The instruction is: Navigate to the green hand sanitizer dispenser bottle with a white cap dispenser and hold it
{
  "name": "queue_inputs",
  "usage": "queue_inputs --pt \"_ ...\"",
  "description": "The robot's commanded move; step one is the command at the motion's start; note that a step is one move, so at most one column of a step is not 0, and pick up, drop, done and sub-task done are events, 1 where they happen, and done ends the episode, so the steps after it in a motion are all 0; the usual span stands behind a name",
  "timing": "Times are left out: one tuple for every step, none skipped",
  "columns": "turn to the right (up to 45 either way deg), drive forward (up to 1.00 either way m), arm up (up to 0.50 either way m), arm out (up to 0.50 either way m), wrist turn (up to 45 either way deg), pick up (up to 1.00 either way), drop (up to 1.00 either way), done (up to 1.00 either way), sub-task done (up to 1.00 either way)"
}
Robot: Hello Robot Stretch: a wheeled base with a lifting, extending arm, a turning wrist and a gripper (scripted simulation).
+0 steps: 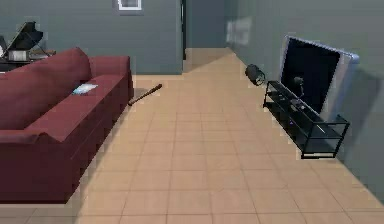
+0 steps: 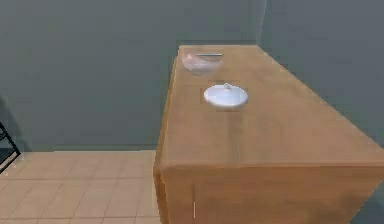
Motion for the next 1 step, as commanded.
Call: queue_inputs --pt "-45.0 0.0 0.0 0.0 0.0 0.0 0.0 0.0 0.0"
